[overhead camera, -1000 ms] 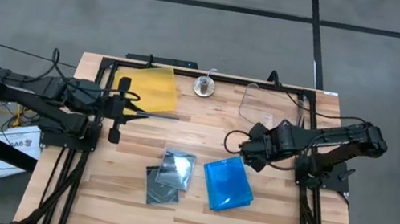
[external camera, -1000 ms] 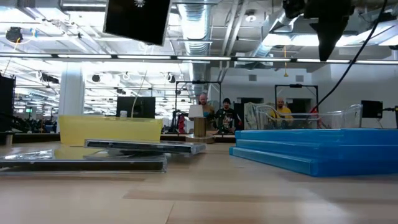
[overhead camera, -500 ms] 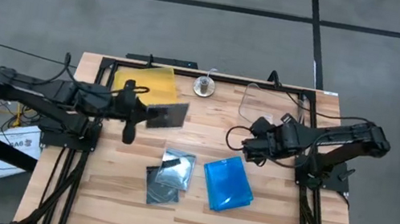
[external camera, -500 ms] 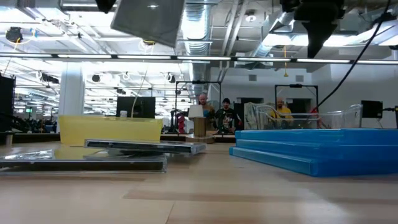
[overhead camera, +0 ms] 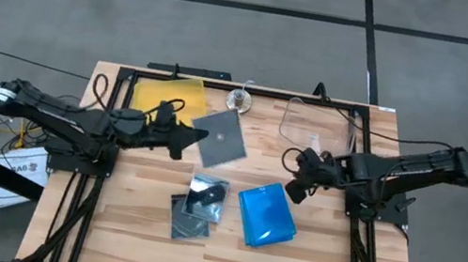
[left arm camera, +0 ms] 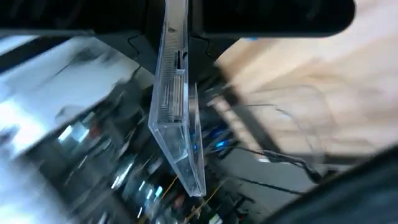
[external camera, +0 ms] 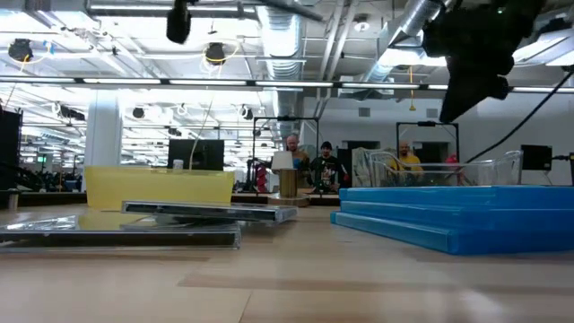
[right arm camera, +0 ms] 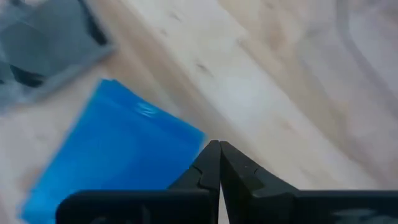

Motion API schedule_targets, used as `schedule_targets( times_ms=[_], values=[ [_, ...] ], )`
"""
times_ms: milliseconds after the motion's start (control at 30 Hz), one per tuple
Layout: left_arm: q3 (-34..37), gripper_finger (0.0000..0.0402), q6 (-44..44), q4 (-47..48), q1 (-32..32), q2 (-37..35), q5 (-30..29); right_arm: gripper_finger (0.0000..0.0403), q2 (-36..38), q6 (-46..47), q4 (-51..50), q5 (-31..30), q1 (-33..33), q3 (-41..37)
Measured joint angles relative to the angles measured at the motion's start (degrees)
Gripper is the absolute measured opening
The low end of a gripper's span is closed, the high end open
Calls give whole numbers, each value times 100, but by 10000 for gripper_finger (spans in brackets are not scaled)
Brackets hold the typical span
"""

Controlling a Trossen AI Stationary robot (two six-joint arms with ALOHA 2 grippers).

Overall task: Pick & place jewel cases by type
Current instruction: Put the black CD case into the yellow bin

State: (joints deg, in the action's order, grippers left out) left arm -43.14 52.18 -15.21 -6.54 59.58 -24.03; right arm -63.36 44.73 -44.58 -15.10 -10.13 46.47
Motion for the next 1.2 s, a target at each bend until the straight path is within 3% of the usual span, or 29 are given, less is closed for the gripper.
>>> schedule_targets(
  times_ms=[200,400,967,1200],
  values=[
    [720,13,2090,-1666,124,445,88,0,169,182,527,297,2,-200],
    [803,13,2378,-2203,216,626,299,0,112,183,672,367,4,-202],
    [483,13,42,-2158,666,563,1216,0,114,-185,693,322,4,-202],
    [-274,13,-2332,-738,729,560,1915,0,114,-490,691,320,4,-202]
  ],
)
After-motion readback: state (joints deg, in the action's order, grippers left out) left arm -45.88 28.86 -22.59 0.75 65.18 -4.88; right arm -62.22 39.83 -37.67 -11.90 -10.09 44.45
